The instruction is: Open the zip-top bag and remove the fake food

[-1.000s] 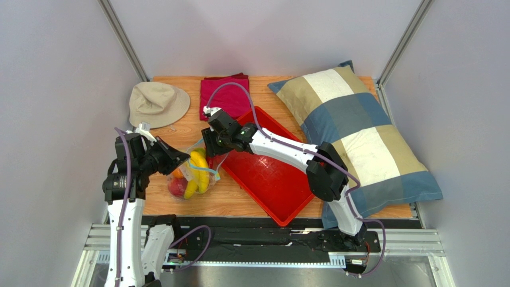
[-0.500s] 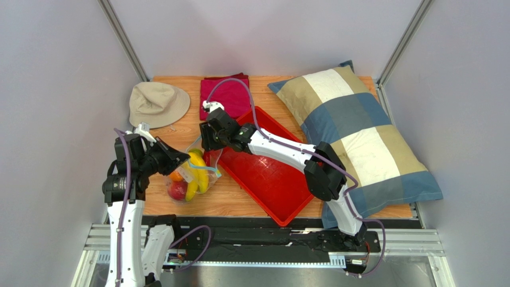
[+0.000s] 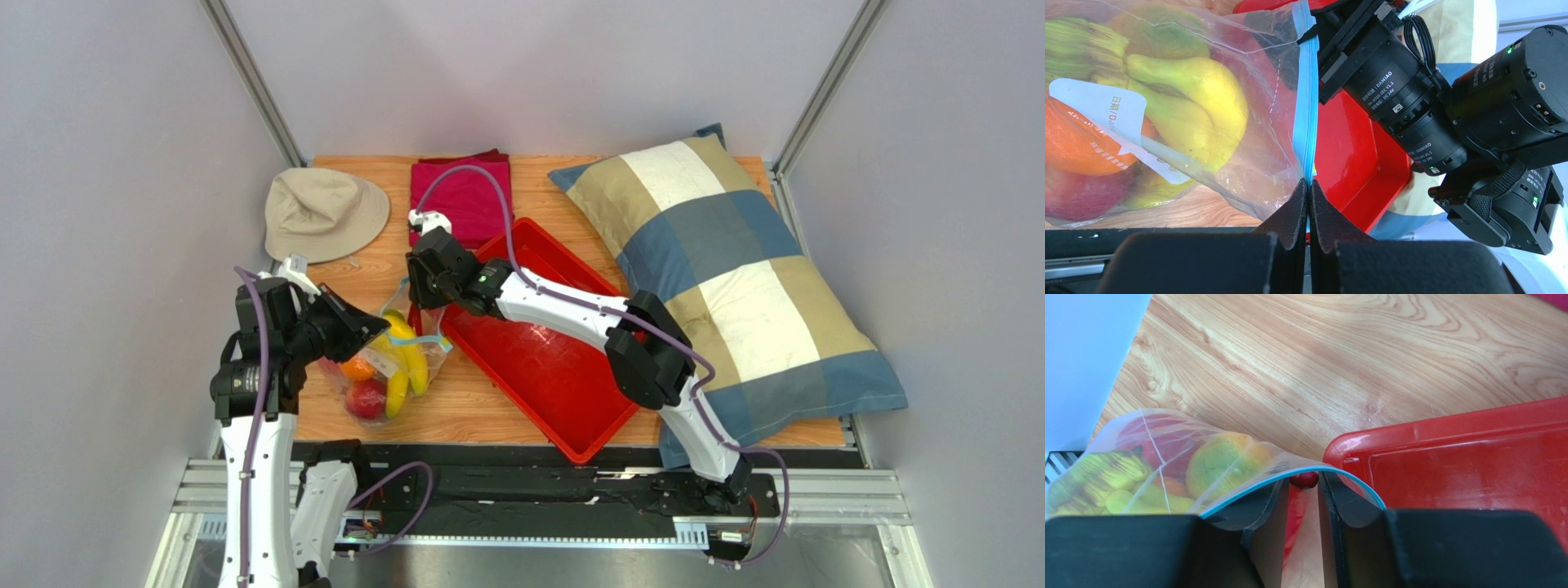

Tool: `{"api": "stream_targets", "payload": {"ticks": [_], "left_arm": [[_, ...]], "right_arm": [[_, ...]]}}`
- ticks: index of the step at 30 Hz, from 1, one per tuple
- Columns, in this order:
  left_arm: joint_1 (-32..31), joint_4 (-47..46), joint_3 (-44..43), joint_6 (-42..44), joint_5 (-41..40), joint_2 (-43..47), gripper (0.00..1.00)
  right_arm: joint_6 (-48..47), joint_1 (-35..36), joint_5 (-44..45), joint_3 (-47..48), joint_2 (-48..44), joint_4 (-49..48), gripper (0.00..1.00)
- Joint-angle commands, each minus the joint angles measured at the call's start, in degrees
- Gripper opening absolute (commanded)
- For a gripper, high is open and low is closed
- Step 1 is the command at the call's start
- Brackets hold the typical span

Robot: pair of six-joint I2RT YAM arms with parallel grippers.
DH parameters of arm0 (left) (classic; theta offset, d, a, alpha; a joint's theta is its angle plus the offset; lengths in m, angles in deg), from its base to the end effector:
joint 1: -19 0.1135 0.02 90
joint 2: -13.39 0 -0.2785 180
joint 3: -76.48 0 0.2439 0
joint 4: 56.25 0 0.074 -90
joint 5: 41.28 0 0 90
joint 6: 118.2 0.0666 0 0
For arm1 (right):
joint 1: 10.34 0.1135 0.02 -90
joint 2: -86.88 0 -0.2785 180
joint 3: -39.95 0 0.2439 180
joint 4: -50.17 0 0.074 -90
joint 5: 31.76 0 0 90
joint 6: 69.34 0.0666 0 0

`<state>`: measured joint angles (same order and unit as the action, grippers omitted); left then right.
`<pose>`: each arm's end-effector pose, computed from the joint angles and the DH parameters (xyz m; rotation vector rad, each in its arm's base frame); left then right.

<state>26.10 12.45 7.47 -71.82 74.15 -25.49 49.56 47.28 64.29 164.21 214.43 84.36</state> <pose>0.1216 -0.0137 0.3271 -0.7552 2.1738 -0.8354 0.2975 0.4561 0.2350 -0.5157 2.2577 0.6936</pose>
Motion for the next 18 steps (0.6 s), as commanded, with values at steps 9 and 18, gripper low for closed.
{"api": "stream_targets", "payload": {"ticks": [9,18], "left_arm": [[-0.3,2.4,-1.0,-2.2,-3.2,2.0,0.0],[-0.3,2.4,-0.3,-3.8,-10.6,1.2,0.0]], "right_arm": [[-5.5,0.3,-0.9,1.0,-5.4,-4.1,0.0],[-7.2,1.3,-3.7,-6.9,-21.4,-2.5,0.0]]}}
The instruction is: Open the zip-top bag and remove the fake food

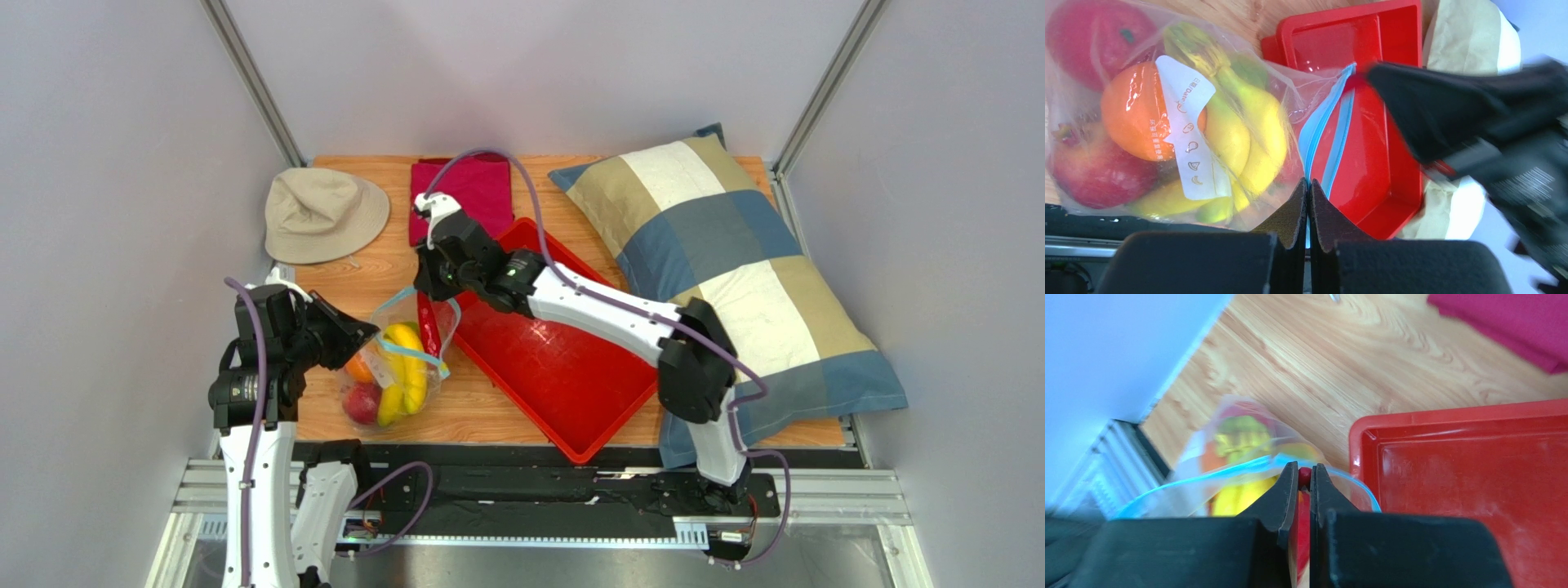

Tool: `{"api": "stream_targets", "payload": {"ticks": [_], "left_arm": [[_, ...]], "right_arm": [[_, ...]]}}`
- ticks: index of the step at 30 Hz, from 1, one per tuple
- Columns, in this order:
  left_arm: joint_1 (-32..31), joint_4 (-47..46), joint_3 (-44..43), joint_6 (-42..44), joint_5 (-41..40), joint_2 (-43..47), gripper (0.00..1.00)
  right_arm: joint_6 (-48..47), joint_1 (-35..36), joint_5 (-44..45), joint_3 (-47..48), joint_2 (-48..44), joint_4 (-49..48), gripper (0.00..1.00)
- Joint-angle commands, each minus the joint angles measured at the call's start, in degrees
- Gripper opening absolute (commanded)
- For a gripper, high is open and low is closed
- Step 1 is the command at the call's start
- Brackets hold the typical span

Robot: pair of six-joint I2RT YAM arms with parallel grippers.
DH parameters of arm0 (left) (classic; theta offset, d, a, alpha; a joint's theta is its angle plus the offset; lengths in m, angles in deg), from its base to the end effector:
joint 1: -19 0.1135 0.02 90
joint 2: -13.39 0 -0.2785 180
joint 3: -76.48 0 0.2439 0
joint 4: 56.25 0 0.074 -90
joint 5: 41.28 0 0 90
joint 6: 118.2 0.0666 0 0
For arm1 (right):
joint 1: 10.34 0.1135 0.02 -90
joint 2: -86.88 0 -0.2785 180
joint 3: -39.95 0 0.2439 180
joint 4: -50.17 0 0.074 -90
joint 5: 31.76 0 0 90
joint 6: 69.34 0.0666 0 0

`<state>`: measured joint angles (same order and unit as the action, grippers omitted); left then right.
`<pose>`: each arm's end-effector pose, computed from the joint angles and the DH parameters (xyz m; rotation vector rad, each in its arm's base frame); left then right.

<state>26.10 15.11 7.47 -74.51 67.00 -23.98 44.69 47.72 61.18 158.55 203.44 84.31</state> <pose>0.1136 -0.0069 0.3228 -0.8856 2.1500 -0.7165 0.2713 0.4287 0.2966 -0.6234 2.1456 0.7683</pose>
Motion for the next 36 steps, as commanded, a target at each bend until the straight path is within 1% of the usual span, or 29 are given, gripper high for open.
{"api": "stream_targets", "payload": {"ticks": [1,4,7,10,12,13,14,15,17,18,19,20,22,23,25,26,27,28,30,31,32,33,34,35,36], "left_arm": [[-0.3,-0.3,-0.4,-1.0,-3.5,-0.9,0.0],[-0.3,0.0,-0.7,-0.6,-3.5,-1.3,0.0],[-0.2,0.4,-0.3,-0.7,-3.3,-0.7,0.0],[-0.3,0.5,-0.3,-0.5,-2.1,-0.4,0.0],[-0.3,0.7,-0.3,-0.2,-1.5,-0.2,0.0],[-0.3,0.7,-0.4,-0.1,-1.2,-0.1,0.0],[-0.3,0.7,-0.4,0.2,-1.0,0.1,0.0],[-0.3,0.7,-0.5,0.2,-0.9,0.2,0.0],[-0.3,0.7,-0.7,0.3,0.0,0.3,0.0],[-0.3,0.7,-0.9,0.4,0.3,0.4,0.0],[-0.3,0.7,-0.9,0.4,1.1,0.4,0.0],[-0.2,0.4,-0.9,0.3,1.6,0.4,0.0],[-0.2,0.2,-0.9,0.4,3.0,0.5,0.0],[-0.4,0.1,-1.0,0.5,3.5,0.5,0.0],[-0.3,0.0,-1.6,0.9,4.2,0.5,0.0],[-0.3,0.3,-1.7,1.0,4.3,0.6,0.0],[-0.2,0.4,-2.2,1.3,4.4,0.5,0.0],[-0.3,0.5,-2.3,1.9,4.8,0.5,0.0],[-0.3,0.9,-2.7,2.4,5.4,0.5,0.0],[-0.2,1.1,-2.8,2.6,5.5,0.5,0.0],[-0.2,1.1,-2.7,2.6,5.6,0.5,0.0],[-0.2,1.1,-2.8,2.6,5.8,0.5,0.0],[-0.4,1.1,-2.7,2.6,5.9,0.6,0.0],[-0.3,1.1,-2.7,2.6,6.0,0.5,0.0],[-0.2,1.1,-2.8,2.7,6.1,0.5,0.0]], "right_arm": [[-3.6,0.7,0.7,-0.9,-11.5,-1.6,0.0],[-5.7,-1.3,2.9,0.2,-15.6,-0.1,0.0],[-6.8,-5.1,4.4,1.6,-18.6,4.7,0.0],[-9.3,-8.7,5.3,-1.7,-22.3,9.3,0.0],[-11.1,-11.2,6.7,-8.2,-24.6,9.9,0.0],[-11.5,-12.3,6.2,-10.8,-25.8,9.5,0.0],[-11.6,-14.4,5.5,-13.5,-25.8,11.3,0.0],[-11.6,-15.3,4.1,-15.4,-25.8,12.3,0.0],[-12.3,-17.0,4.1,-19.4,-26.5,12.5,0.0],[-12.0,-17.4,3.9,-23.9,-26.6,12.0,0.01],[-11.7,-17.6,3.3,-25.5,-26.7,11.6,0.03],[-11.6,-17.8,2.9,-27.2,-26.4,10.8,0.08],[-10.6,-17.7,1.6,-29.7,-25.5,10.5,0.15],[-10.1,-17.8,1.4,-30.1,-24.9,10.6,0.23],[-9.6,-17.9,1.2,-28.9,-22.6,12.3,0.32],[-9.5,-17.9,1.5,-28.1,-22.1,14.5,0.45],[-9.4,-17.8,2.2,-26.9,-21.1,15.7,0.53],[-9.3,-17.8,1.5,-24.8,-20.8,17.2,0.67],[-9.0,-17.4,-0.4,-21.8,-20.6,18.9,0.7],[-9.1,-16.2,-1.3,-18.6,-20.7,19.4,0.73],[-9.2,-15.3,-5.5,-17.1,-20.8,19.1,0.73],[-9.2,-14.4,-7.9,-15.7,-20.1,18.6,0.73],[-8.3,-12.1,-10.7,-12.4,-19.5,17.2,0.73],[-7.2,-11.0,-16.8,-10.6,-18.7,16.9,0.73],[-5.9,-9.8,-19.3,-8.7,-17.4,16.6,0.72]]}}
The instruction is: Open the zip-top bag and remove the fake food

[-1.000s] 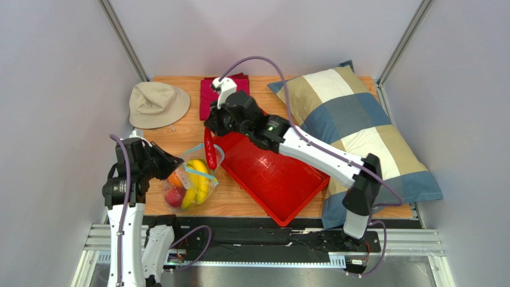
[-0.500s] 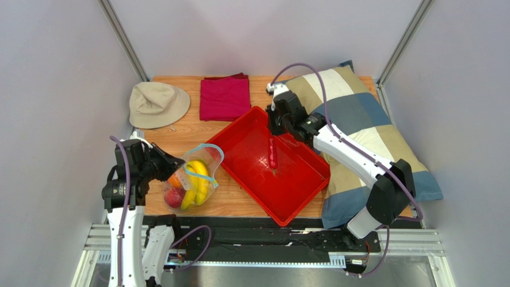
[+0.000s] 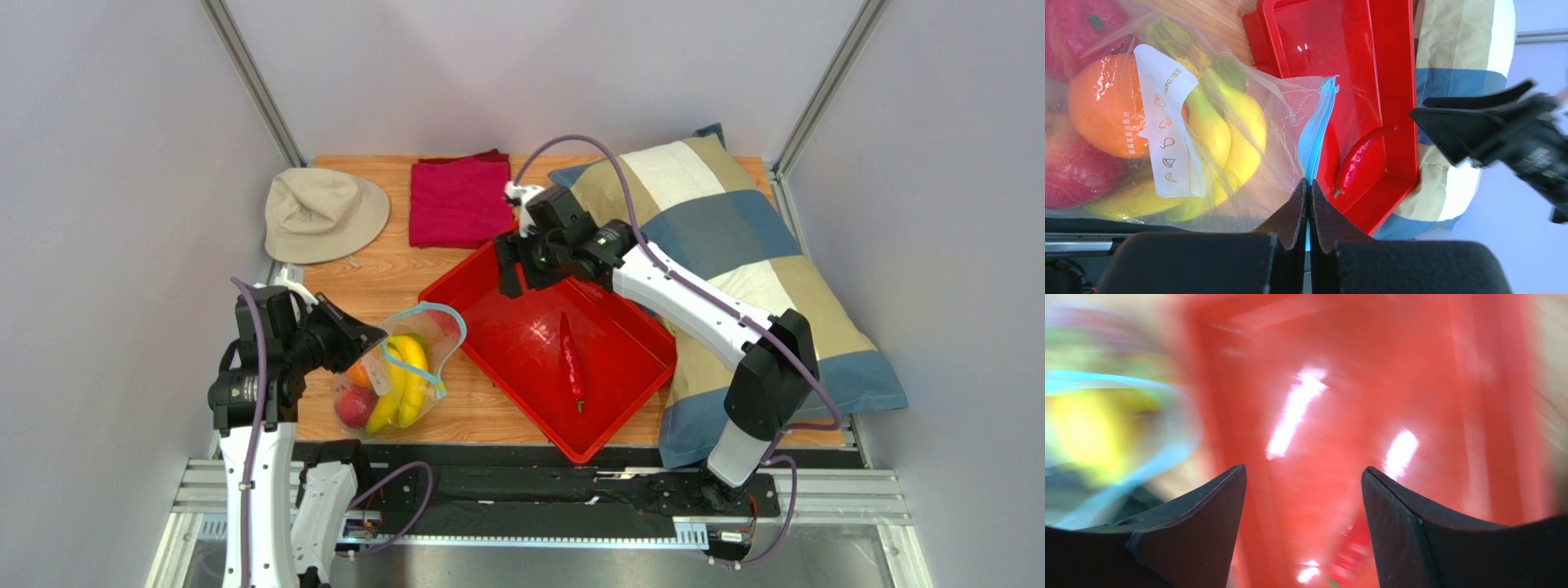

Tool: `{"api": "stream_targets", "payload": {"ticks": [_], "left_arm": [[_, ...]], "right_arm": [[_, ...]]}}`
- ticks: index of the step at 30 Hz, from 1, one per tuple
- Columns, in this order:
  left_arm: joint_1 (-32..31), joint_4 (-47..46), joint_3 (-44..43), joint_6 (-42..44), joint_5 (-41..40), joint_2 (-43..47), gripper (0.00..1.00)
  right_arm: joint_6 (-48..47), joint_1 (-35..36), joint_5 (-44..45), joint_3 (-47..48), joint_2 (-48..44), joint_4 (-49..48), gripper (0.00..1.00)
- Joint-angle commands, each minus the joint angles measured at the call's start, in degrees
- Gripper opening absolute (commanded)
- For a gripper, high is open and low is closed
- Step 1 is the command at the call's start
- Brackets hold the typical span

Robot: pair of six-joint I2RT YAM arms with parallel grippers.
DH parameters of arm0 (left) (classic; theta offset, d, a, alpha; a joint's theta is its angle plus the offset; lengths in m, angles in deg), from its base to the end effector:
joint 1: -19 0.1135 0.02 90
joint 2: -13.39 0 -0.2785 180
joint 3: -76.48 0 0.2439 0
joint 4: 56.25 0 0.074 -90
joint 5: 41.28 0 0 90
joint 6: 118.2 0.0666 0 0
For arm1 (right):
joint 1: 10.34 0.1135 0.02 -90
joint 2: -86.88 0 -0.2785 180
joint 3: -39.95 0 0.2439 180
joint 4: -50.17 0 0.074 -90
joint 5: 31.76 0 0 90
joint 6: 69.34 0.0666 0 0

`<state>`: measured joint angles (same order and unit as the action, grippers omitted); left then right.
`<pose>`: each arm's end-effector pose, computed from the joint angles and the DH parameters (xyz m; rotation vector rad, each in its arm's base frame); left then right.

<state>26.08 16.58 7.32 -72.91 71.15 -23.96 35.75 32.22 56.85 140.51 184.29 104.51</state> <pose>0.1105 -0.0119 0.3220 -0.8308 2.1948 -0.7820 0.2844 0.2633 0.2935 -0.6092 2.4470 0.4551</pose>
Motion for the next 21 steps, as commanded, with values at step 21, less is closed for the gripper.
{"api": "stream_targets", "payload": {"ticks": [21], "left_arm": [[-0.3,2.0,-3.9,-0.4,5.0,0.7,0.0]], "right_arm": [[20.4,16.9,-22.7,2.7,16.0,-30.8,0.73]]}}
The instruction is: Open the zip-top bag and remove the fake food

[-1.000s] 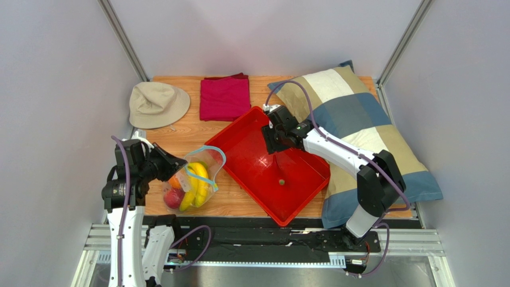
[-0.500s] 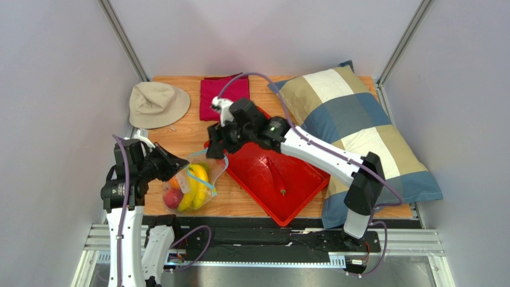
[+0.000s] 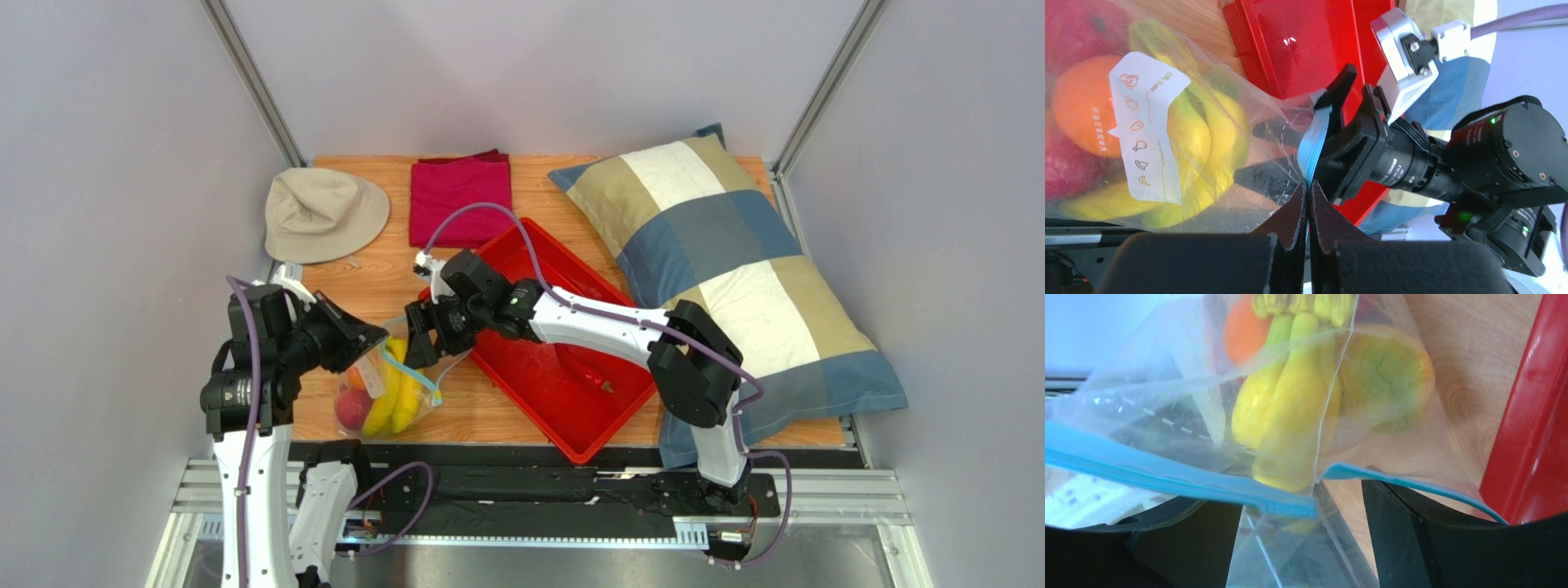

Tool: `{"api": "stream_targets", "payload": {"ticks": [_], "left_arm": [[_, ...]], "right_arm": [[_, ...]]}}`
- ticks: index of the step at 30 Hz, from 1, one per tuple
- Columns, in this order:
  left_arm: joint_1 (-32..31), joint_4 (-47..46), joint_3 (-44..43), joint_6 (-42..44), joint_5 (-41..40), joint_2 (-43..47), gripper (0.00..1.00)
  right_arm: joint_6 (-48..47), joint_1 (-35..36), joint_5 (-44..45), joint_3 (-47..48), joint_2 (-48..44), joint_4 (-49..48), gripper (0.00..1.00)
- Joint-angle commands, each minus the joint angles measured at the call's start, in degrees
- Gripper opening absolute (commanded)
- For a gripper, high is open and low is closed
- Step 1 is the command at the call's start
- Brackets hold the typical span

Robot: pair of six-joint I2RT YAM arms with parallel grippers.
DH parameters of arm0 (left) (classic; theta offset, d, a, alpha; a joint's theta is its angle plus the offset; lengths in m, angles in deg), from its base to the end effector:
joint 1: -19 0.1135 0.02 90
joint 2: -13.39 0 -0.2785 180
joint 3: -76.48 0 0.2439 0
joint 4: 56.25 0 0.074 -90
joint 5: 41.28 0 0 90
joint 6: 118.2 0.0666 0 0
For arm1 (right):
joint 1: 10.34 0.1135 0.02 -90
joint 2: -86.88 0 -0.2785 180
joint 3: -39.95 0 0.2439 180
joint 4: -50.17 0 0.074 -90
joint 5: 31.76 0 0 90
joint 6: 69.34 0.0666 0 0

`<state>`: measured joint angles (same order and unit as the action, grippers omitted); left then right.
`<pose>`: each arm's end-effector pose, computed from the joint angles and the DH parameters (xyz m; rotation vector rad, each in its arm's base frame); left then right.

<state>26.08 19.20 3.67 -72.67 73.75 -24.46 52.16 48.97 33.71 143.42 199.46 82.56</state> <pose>0.1048 -0.0154 0.3369 -0.7968 2.1975 -0.8326 0.2154 0.4170 0.2429 -0.8614 2.4328 1.2159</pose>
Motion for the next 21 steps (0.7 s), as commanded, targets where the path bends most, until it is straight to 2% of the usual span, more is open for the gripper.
{"api": "stream_targets", "payload": {"ticks": [1,5,16,19,21], "left_arm": [[-0.3,-1.0,0.0,-1.0,2.6,1.3,0.0],[-0.2,-1.3,0.3,-1.1,2.9,1.3,0.0],[-0.3,-1.4,1.5,-1.2,2.9,2.0,0.0],[-0.3,-1.1,2.2,-1.3,2.2,2.7,0.0],[-0.4,0.0,2.2,-1.3,0.7,3.0,0.0]], "right_arm": [[4.8,0.2,0.7,-0.7,1.1,-10.9,0.73],[10.3,0.4,-0.7,-0.6,3.2,-15.2,0.73],[9.7,2.3,0.8,-0.9,5.3,-14.3,0.6],[8.8,2.4,-0.2,-0.6,5.3,-14.3,0.49],[7.9,2.3,-0.6,0.8,4.8,-13.8,0.33]]}}
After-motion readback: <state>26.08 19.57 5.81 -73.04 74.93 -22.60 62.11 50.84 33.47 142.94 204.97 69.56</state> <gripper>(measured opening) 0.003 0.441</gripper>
